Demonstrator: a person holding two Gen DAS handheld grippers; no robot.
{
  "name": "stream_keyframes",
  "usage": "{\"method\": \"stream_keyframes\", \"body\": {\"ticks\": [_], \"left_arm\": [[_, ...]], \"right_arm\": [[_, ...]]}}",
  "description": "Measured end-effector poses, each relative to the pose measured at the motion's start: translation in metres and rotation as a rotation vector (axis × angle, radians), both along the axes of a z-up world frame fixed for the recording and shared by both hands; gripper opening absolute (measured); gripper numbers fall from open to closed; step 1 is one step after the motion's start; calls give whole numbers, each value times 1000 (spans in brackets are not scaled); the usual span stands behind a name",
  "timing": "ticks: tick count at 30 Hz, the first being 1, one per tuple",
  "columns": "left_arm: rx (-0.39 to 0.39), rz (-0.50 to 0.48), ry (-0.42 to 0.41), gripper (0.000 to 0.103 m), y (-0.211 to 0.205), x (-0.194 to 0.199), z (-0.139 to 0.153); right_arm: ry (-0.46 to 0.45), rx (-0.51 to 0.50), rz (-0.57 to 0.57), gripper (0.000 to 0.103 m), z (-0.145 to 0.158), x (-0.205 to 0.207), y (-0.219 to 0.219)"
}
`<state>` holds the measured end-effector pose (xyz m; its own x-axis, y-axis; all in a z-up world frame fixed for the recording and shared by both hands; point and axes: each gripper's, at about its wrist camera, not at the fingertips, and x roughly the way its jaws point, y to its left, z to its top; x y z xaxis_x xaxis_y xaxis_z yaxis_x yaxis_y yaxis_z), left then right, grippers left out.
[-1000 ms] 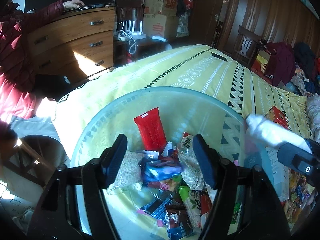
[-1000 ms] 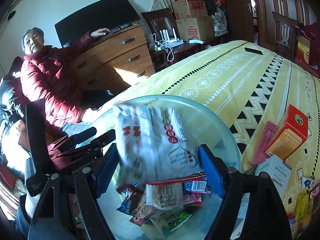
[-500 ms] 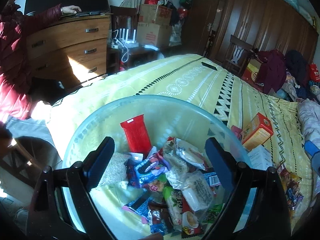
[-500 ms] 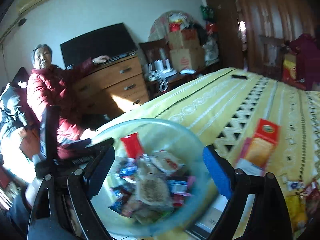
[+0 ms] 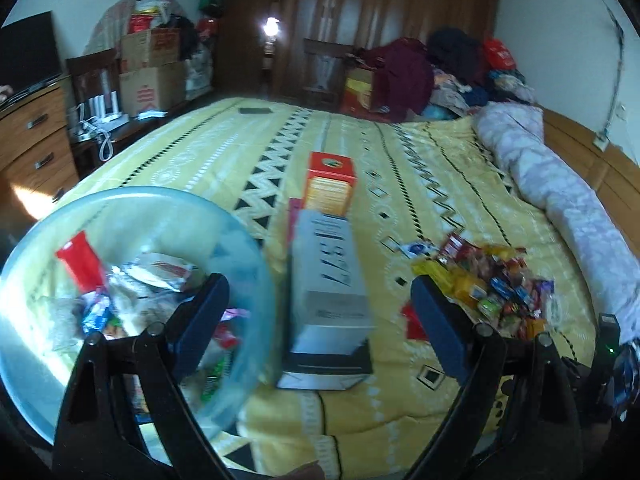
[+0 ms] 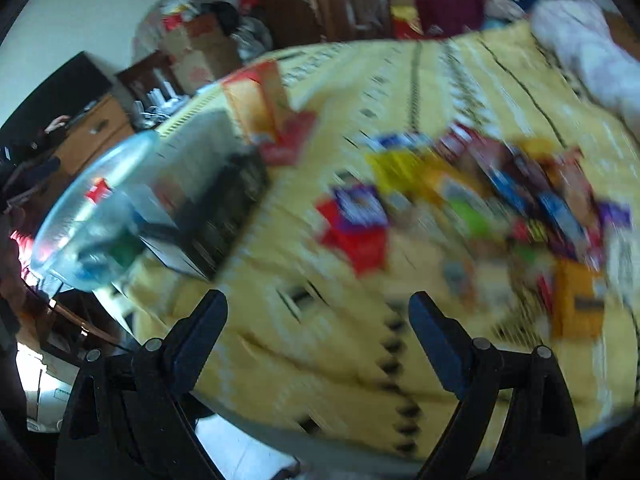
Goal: Organize snacks
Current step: 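Move both grippers back over the snack pile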
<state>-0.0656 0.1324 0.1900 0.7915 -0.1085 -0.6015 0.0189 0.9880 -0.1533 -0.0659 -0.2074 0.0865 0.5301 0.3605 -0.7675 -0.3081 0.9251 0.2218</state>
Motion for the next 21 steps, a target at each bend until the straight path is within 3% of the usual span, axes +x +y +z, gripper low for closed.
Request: {"method": "stream_keyframes", "body": {"ticks": [3, 7, 13, 17, 21], "left_arm": [[27, -113, 18, 93, -53, 2, -7], [59, -232, 74, 93, -106, 8, -23], [73, -310, 153, 93, -145, 10, -41], [104, -332, 162, 93, -158, 8, -44], [119, -343, 178, 93, -166, 10, -48]], "right_arm": [[33, -9, -91, 94, -17, -12, -56], [25, 46, -236, 94, -14, -2, -131], [-38, 115, -523, 93, -8, 64, -279], [33, 275, -670, 92, -47, 120, -375], [106, 377, -692, 92, -86, 167, -392]]}}
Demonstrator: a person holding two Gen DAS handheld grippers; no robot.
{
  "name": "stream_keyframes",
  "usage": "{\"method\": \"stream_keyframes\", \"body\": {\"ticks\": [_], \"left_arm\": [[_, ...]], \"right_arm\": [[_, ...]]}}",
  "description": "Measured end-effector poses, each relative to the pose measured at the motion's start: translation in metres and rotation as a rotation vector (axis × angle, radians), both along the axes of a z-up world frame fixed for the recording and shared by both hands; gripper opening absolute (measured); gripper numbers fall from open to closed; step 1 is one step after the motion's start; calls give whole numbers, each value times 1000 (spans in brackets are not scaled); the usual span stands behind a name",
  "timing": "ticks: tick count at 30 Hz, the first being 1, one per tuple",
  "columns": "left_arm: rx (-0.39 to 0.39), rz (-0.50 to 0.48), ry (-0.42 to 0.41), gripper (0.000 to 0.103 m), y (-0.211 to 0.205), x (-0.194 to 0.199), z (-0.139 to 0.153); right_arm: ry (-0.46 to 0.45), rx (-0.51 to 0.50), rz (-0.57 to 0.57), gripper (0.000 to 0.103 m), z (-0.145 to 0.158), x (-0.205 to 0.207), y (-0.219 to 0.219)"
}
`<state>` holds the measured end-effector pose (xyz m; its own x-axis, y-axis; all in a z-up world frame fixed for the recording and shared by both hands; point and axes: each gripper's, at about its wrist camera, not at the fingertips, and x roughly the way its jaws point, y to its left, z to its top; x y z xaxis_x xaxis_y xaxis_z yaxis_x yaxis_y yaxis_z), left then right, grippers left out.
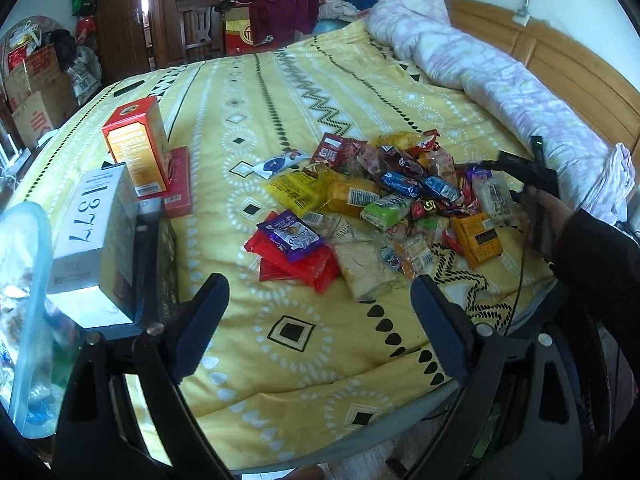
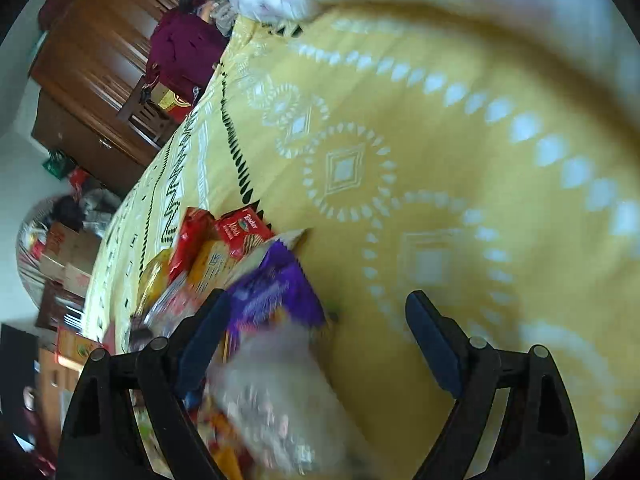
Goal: Organize snacks
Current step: 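Move both grippers back over the snack pile, then grasp the orange cheese bar with the right gripper while the left grasps the red cake bar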
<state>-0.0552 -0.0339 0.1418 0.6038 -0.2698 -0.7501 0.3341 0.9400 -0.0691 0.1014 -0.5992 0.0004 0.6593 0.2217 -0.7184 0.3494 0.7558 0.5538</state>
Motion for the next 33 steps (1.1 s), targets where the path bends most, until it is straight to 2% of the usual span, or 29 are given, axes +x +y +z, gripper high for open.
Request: {"method": "stream_keyframes", "body": {"ticks": [1, 3, 5, 6, 9, 13, 15, 19, 21, 23, 24, 26, 28, 30, 31, 33], "left_arm": [[9, -3, 1, 93, -2, 1, -1], [21, -2, 12, 93, -4, 3, -6], [22, 3, 32, 93, -5, 7, -10], [23, 7, 38, 93, -5, 7, -12], [24, 17, 44, 93, -4, 5, -15], [11, 36, 65, 93, 1, 1, -20], [-3, 43, 77, 93, 3, -2, -23], [-32, 49, 105, 93, 5, -4, -32], [-55, 53, 124, 93, 4, -3, -38], [-91, 54, 164, 93, 3, 1, -46], [-108, 54, 188, 93, 2, 2, -52], [-126, 53, 232, 93, 1, 3, -61], [-129, 53, 264, 93, 0, 3, -70], [-123, 55, 275, 93, 0, 1, -73], [-124, 56, 280, 93, 0, 1, -74], [-133, 62, 290, 93, 2, 1, -76]], "right_arm": [[0, 17, 25, 92, -7, 10, 10], [-25, -54, 117, 100, -12, 27, 47], [-42, -93, 246, 101, -15, 41, 91], [-45, -116, 276, 103, -14, 44, 106], [-52, -93, 363, 103, -11, 51, 145], [-30, -159, 512, 101, 2, 51, 191], [-51, -223, 517, 97, 25, 41, 196], [-132, -330, 444, 99, 85, 1, 184], [-124, -305, 403, 99, 102, -23, 176], [-112, -271, 439, 99, 105, -44, 179], [-99, -292, 478, 99, 104, -57, 185], [-72, -381, 588, 99, 96, -77, 202], [-41, -535, 758, 99, 84, -94, 224], [-47, -681, 953, 99, 74, -109, 247], [-49, -713, 1007, 99, 68, -113, 251], [-57, -847, 1146, 100, 62, -121, 269]]}}
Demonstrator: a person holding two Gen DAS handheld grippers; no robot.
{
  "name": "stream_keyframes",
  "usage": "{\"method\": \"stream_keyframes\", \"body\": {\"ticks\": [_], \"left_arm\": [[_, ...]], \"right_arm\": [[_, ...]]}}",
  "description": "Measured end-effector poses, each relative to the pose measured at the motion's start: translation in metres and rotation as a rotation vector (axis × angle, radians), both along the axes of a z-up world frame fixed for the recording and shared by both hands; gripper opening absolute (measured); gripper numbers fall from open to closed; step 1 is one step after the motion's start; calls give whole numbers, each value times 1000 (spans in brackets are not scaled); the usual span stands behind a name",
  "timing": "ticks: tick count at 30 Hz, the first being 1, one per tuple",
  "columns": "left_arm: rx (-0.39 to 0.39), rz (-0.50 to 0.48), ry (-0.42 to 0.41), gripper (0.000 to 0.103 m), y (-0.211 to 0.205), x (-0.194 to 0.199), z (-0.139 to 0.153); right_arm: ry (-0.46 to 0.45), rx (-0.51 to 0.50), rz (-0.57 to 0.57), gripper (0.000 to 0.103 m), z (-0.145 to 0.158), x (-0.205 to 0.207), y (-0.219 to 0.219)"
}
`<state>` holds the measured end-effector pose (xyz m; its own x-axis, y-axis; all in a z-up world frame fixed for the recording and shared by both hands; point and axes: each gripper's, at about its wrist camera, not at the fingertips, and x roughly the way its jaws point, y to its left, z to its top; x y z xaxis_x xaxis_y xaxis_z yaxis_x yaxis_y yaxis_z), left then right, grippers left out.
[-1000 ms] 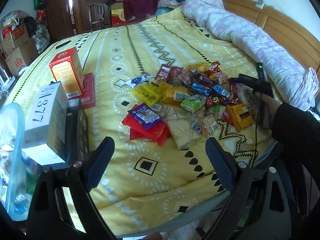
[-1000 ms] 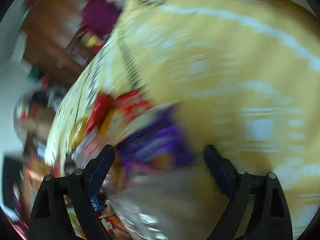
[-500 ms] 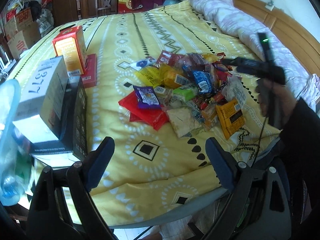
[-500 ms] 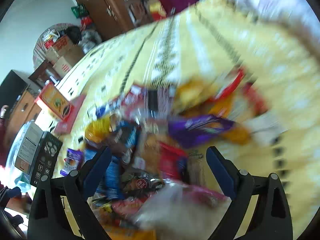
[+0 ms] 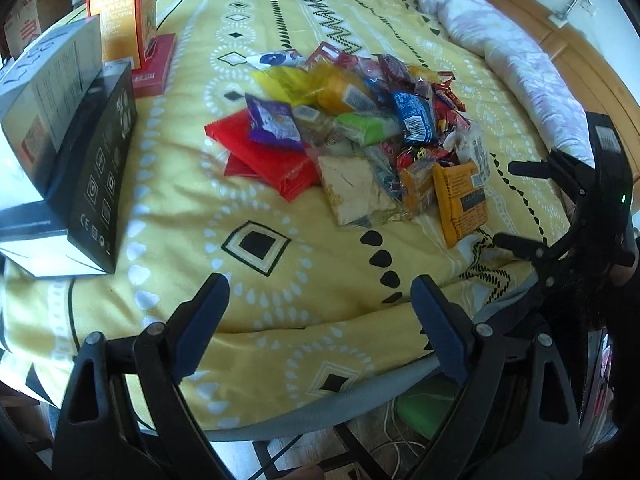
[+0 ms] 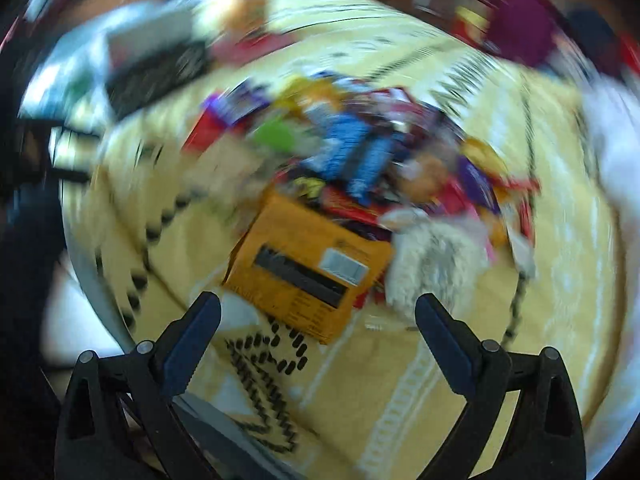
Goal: Organize snacks
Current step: 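Grasp the orange cheese bar with the right gripper while the left grasps the red cake bar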
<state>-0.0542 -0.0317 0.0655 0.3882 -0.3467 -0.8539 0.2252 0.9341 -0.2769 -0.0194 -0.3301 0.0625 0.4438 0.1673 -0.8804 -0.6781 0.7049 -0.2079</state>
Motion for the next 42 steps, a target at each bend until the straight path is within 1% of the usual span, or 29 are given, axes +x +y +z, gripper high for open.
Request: {"method": "stream_keyframes", "body": {"ticks": [1, 3, 4, 5, 7, 9, 11, 12, 13, 15, 16, 17, 19, 20, 21, 24, 25, 26, 27, 29, 30, 31, 32, 34, 37, 39, 40, 41, 42], "left_arm": [[-3, 8, 4, 93, 2, 1, -1], [-11, 23, 12, 93, 5, 5, -4], [-12, 31, 13, 93, 7, 7, -5], [-12, 39, 13, 93, 8, 10, -6], [-24, 45, 11, 93, 8, 19, -8], [-30, 53, 0, 92, 5, 31, -11], [-40, 73, -2, 92, 4, 46, -16], [-36, 85, -3, 92, 4, 52, -18], [-26, 100, -8, 92, 4, 59, -20], [-2, 129, -11, 92, 4, 75, -27], [16, 140, -8, 91, 3, 83, -33], [52, 152, -1, 91, 2, 93, -41], [109, 164, 23, 90, -2, 107, -57], [119, 165, 17, 91, -4, 111, -62], [123, 160, -16, 91, -7, 112, -62], [178, 119, -89, 89, -14, 112, -60], [177, 110, -103, 82, -13, 110, -59], [165, 104, -105, 70, -10, 108, -60], [148, 101, -101, 64, -5, 105, -59], [129, 106, -98, 43, 8, 97, -56], [134, 111, -97, 38, 12, 93, -55], [139, 117, -92, 30, 16, 89, -55], [140, 123, -84, 28, 20, 84, -54], [145, 147, -80, 28, 28, 76, -53], [116, 156, -92, 29, 31, 71, -50], [72, 154, -102, 48, 28, 73, -47], [62, 152, -113, 73, 24, 74, -46], [62, 153, -129, 90, 19, 77, -44], [68, 153, -150, 91, 14, 80, -43]], "right_arm": [[-13, -53, 47, 100, -4, -2, 6], [-51, -202, 165, 100, -17, -9, 19], [-54, -235, 197, 100, -22, -8, 21], [-46, -258, 224, 100, -26, -7, 22], [-34, -269, 257, 100, -34, -6, 25], [-56, -273, 251, 100, -43, -1, 27], [-43, -230, 202, 99, -50, 6, 29], [-26, -187, 154, 95, -53, 10, 26], [-15, -147, 113, 94, -52, 13, 22], [15, -39, 15, 85, -46, 14, 8], [26, 0, -24, 84, -43, 12, 3], [38, 58, -80, 79, -41, 10, -6], [57, 131, -171, 77, -39, 4, -18], [61, 156, -205, 76, -38, 3, -22], [64, 190, -247, 75, -37, 1, -29], [62, 285, -389, 73, -31, -3, -51], [69, 318, -431, 73, -32, 2, -59], [80, 343, -466, 73, -34, 4, -66], [94, 370, -503, 73, -37, 4, -73], [120, 397, -533, 73, -42, 6, -80], [124, 397, -538, 73, -45, 13, -81], [122, 394, -539, 73, -45, 10, -80], [120, 386, -536, 74, -45, 8, -79], [123, 375, -532, 75, -46, 7, -77], [136, 362, -526, 76, -49, 4, -74], [143, 350, -511, 83, -49, 7, -72], [145, 336, -496, 85, -50, 8, -69], [143, 309, -473, 87, -49, 7, -64], [138, 279, -453, 87, -49, 7, -58]]}}
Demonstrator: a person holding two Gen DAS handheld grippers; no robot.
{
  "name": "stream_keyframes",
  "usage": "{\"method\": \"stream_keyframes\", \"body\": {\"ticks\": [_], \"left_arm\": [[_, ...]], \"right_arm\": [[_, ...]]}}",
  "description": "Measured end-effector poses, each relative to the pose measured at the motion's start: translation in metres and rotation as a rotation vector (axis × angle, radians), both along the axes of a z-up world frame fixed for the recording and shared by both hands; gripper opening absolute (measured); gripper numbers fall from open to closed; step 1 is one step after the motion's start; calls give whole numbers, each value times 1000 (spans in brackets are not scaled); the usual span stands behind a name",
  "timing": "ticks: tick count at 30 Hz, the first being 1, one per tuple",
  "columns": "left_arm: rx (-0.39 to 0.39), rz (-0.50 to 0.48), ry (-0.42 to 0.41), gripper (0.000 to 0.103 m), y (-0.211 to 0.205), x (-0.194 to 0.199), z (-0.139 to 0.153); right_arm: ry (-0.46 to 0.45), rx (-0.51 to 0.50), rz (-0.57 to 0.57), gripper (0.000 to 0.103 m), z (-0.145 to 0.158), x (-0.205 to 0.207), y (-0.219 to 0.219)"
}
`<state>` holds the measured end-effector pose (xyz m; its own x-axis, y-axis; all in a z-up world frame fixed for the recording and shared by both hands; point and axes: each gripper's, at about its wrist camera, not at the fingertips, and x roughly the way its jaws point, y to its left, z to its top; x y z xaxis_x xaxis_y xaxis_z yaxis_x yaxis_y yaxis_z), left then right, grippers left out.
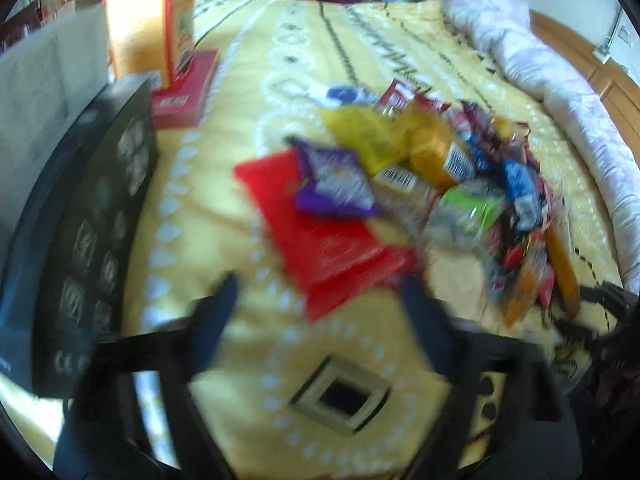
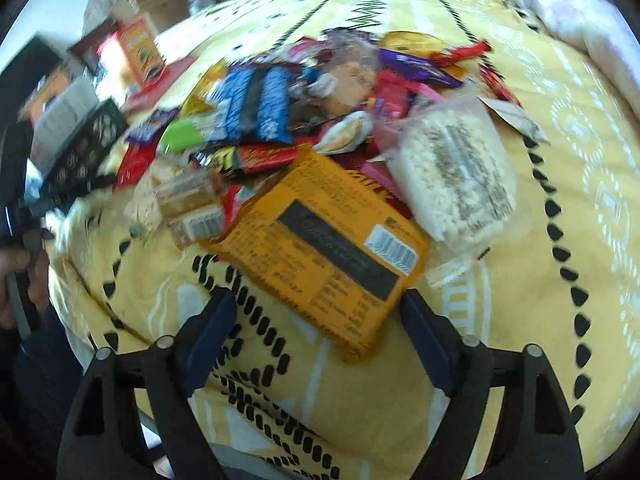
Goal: Organize snacks
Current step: 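Grasp the orange cheese bar with the right gripper while the left grasps the red cake bar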
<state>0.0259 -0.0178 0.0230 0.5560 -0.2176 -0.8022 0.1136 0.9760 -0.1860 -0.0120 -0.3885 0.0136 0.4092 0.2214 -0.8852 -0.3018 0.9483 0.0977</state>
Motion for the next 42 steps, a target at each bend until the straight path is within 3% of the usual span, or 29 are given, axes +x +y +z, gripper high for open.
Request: {"method": "stream_keyframes", "body": {"ticks": [3, 6, 8, 11, 17, 20, 23, 25, 27, 30, 33, 35, 36, 37, 40, 42], "left_arm": [[61, 18, -6, 91, -14, 19, -3], [127, 34, 79, 84, -22, 38, -22], [104, 24, 58, 69, -20, 35, -24], [121, -23, 20, 60, -20, 20, -15], [101, -234, -29, 58, -23, -26, 1], [91, -231, 0, 58, -13, -30, -8], [33, -193, 32, 60, -3, -30, -14], [61, -191, 26, 62, -7, -31, -11], [93, -180, 10, 72, -12, -32, -8], [108, -148, -6, 81, -16, -29, -8], [101, -122, 16, 81, -13, -23, -15], [95, -114, 23, 75, -10, -23, -17], [97, -109, 23, 70, -8, -24, -17], [94, -112, 25, 54, -8, -24, -15], [94, -115, 16, 53, -5, -29, -9], [95, -117, -4, 53, -5, -35, -2]], "right_arm": [[-6, -46, 30, 87, 1, 1, 8], [7, -14, 13, 87, -1, 2, 3], [12, 0, 0, 87, -2, 1, 0], [1, 15, -11, 77, 0, -3, -4], [-29, 63, -37, 57, 6, -6, -10], [-24, 91, -27, 56, 7, -6, -10], [9, 59, 3, 57, 3, -4, -4], [-13, 23, 13, 67, 8, -6, 0], [-48, -5, 27, 84, 17, -9, 2], [-106, -60, 62, 88, 30, -8, 8], [-110, -100, 120, 89, 30, 0, 17], [-81, -139, 152, 89, 19, 11, 21], [-65, -149, 153, 87, 14, 15, 22], [-36, -146, 146, 82, 7, 19, 21], [-51, -94, 113, 68, 10, 19, 14], [-100, -61, 93, 48, 24, 13, 12]]}}
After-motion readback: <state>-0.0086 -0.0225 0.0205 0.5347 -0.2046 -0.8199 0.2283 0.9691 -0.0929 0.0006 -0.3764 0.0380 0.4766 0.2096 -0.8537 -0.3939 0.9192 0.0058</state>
